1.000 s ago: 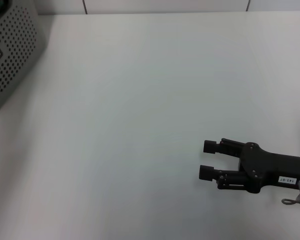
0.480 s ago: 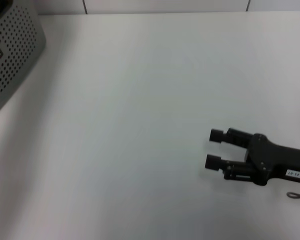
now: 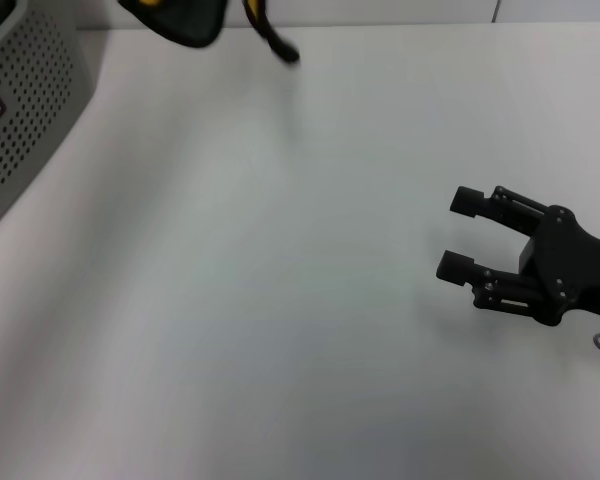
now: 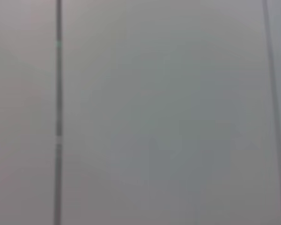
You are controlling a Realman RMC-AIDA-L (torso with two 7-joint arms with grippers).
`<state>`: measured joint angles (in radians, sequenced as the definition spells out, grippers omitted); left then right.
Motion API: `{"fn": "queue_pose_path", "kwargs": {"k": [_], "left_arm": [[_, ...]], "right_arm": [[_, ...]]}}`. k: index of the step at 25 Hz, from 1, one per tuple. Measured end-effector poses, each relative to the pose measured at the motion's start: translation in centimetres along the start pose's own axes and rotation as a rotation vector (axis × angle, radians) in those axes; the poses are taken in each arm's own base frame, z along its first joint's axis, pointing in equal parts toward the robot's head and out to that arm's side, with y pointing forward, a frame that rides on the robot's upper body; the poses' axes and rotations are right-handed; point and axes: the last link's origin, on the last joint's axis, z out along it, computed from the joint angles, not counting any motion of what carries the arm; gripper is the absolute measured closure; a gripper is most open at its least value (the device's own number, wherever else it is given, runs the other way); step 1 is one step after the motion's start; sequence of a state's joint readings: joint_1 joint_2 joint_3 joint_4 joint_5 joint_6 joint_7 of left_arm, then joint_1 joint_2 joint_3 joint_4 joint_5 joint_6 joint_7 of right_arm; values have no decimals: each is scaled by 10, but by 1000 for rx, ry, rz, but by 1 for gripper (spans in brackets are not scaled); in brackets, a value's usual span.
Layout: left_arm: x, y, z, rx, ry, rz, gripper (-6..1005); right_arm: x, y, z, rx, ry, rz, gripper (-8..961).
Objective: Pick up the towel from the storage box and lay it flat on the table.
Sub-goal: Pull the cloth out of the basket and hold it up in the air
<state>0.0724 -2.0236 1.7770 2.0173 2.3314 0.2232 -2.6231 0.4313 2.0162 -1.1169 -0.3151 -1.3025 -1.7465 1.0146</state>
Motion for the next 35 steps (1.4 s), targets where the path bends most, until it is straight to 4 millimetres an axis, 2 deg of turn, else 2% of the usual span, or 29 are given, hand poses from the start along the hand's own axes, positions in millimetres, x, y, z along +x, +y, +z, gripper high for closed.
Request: {"fn": "queue_pose_path", "kwargs": {"k": [4,6,10,14,18,23,29,35], "left_arm": [[-8,14,4,-125,-78,3,972],[-18,20,5,-201,-132,33,972],[-31,21,10,-346,-170,-13,973],[-36,2,6,-503,-117,-117,973],[-40,-26,-1,-635,-56,-217,973],[-51,-56,-17,-760,42,-359,973],[-65,-63,-38,-783,95,-420,975],[-77,-64,-41,-734,143,-485,976]], "right_arm": [[-4,-2,4,-7,-11,-49,98],[-6,-2,4,2,-30,-77,98],[-8,3,-11,46,-94,-118,98],[-8,5,-14,49,-105,-117,98],[-10,10,-16,26,-126,-114,98],[-13,17,-15,-15,-156,-111,99],[-14,19,-10,-38,-168,-114,99],[-6,8,16,-61,-72,-233,99]]}}
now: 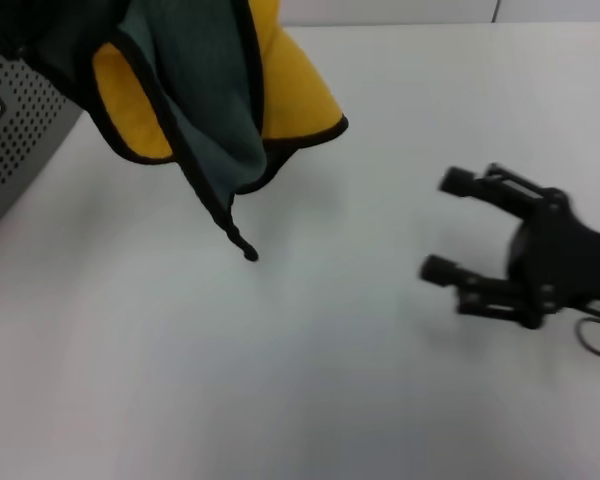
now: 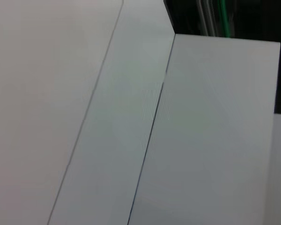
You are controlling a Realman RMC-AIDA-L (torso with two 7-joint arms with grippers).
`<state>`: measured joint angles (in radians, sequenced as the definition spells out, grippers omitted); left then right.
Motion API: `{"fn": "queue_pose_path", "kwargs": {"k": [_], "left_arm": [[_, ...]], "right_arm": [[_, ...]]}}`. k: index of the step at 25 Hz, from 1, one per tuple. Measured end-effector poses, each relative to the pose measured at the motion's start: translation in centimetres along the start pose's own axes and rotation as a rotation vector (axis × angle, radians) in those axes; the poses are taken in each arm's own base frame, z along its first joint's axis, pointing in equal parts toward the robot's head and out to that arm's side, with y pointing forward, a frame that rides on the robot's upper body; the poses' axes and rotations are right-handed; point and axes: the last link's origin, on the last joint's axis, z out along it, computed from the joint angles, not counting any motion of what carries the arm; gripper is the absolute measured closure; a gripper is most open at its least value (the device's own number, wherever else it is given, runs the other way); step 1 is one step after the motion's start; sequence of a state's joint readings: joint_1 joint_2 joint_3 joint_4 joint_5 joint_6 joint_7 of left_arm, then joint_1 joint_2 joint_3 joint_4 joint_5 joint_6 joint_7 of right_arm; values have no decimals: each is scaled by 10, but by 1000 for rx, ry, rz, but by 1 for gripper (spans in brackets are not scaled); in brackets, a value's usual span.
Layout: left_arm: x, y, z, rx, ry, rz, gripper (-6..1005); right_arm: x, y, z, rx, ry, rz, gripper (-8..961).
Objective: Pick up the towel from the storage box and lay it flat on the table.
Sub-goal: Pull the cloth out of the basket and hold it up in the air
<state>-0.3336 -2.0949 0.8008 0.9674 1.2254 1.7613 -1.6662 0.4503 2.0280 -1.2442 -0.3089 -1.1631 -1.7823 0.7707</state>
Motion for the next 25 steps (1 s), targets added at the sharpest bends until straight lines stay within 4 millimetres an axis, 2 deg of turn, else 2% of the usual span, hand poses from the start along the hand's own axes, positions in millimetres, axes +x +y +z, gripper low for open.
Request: {"fn": "queue_pose_path", "kwargs": {"k": [6,11,18,23,25], "left_arm": [[-4,-7,-1,33,43,-5,976],[-6,-9,2,41,47,-4,975],[-7,-10,7,40,44,-8,976],[-11,-14,19,26,35,-18,975],[-13,-15,22,22,34,-20,975]], "right_arm": [[20,0,31,-17,102,-181,121],[42,22,55,66,190,-473,140],[38,47,74,220,122,-818,171],[33,58,87,318,101,-994,194],[31,57,94,341,102,-1022,199]]}}
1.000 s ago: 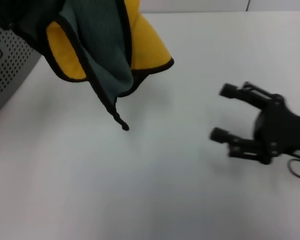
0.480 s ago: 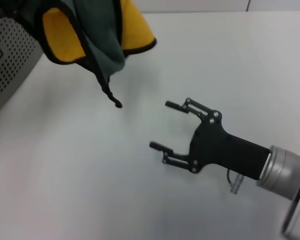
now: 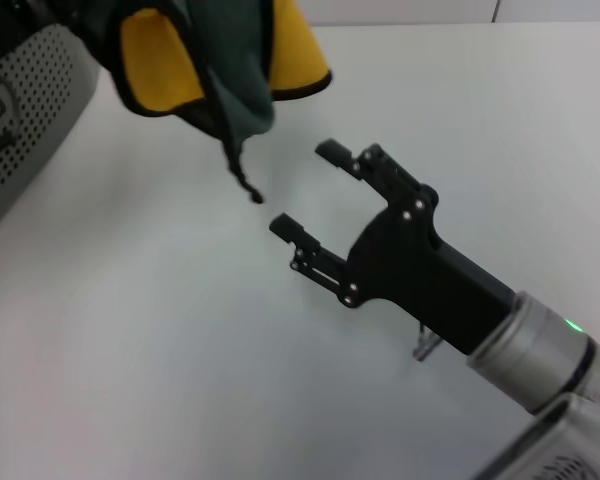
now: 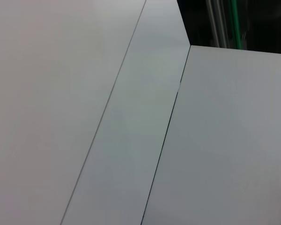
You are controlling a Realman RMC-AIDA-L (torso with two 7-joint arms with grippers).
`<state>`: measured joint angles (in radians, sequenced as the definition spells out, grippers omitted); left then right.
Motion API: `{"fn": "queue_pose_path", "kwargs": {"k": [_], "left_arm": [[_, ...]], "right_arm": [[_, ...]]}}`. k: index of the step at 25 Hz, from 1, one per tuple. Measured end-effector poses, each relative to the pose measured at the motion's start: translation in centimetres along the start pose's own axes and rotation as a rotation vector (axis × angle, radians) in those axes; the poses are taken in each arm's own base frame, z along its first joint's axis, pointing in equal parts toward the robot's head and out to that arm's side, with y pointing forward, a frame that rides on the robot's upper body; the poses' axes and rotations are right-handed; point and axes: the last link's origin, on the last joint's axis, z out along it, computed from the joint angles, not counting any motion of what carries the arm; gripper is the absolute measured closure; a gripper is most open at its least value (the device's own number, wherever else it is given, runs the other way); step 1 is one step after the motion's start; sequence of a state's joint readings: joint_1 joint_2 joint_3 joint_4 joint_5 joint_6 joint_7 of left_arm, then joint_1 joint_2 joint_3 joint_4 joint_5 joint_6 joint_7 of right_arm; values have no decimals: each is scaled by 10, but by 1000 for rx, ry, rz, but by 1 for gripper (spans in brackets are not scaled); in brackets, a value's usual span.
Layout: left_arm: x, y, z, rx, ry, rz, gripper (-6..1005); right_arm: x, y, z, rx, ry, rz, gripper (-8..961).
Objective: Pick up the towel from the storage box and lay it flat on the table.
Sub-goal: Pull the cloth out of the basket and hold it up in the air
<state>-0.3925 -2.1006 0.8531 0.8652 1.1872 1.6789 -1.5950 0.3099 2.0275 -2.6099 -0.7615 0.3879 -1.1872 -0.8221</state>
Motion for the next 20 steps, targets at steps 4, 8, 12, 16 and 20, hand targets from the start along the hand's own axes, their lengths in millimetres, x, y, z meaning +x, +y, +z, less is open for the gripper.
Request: {"fn": "queue_pose_path", "kwargs": {"k": [4,8,12,16,20], "left_arm": [[-4,-2,6,-9,4,-9,975],[-5,-2,10,-22,1,-7,976],[-5,-2,12,-25,2,-9,976],[-5,-3,12,-25,13,-10,976],[-4,-3,12,-25,21,-10,975]], "right_arm": [[5,-5,15,18,13,10,200],[8,-8,25,6,16,22,201],[7,0,31,-50,6,25,202],[-2,7,31,-80,-20,37,210],[-9,13,30,-94,-41,39,217]]}}
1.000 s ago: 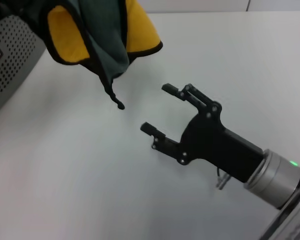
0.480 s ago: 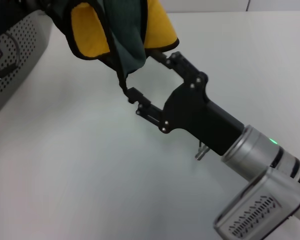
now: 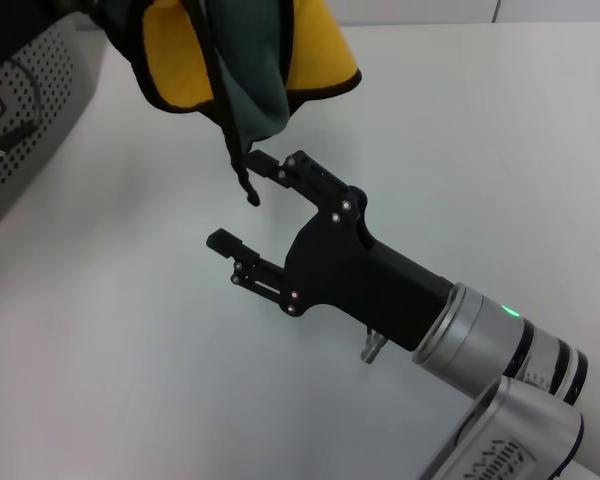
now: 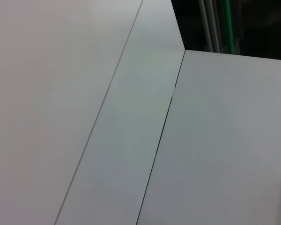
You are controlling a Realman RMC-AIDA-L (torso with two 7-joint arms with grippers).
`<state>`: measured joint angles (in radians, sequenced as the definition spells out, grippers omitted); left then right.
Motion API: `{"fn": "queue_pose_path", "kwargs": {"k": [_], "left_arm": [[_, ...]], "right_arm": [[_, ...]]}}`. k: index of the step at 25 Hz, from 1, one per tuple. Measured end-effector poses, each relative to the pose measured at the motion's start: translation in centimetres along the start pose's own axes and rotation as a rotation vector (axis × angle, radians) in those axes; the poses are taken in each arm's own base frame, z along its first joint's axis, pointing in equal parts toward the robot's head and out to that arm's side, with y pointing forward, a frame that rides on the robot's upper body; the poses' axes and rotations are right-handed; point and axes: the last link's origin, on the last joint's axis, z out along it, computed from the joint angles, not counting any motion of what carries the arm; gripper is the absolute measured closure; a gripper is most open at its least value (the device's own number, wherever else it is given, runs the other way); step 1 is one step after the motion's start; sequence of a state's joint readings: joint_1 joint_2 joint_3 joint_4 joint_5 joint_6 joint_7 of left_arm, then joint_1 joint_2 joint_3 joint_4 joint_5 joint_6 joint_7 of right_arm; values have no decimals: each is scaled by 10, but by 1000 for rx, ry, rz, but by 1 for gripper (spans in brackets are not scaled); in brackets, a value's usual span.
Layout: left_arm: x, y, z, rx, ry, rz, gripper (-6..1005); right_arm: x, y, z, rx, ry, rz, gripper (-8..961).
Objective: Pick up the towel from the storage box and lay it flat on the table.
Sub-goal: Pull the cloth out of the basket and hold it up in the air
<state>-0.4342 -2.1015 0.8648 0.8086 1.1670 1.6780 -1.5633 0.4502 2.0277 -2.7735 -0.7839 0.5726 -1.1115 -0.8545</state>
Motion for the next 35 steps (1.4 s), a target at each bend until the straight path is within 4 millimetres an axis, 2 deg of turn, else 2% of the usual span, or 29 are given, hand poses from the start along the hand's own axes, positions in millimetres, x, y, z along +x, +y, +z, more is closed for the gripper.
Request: {"fn": "queue_pose_path", "kwargs": {"k": [9,17,22,28,35], "left_arm": [[-4,2,6,-25,0,-9,975],[-7,3,10,-35,-4,-21,975],[-6,2,8,-26,2,-22,975],[-7,3,8,-22,9,-28,975],[-9,4,8,-26,0,-33,976]], "right_arm": [[7,-10,3,34,24,-15,234],[17,-22,5,97,87,-97,250],[17,-23,1,121,110,-117,259],[11,-26,-12,195,110,-129,416],[10,-29,-14,220,105,-143,475]]}}
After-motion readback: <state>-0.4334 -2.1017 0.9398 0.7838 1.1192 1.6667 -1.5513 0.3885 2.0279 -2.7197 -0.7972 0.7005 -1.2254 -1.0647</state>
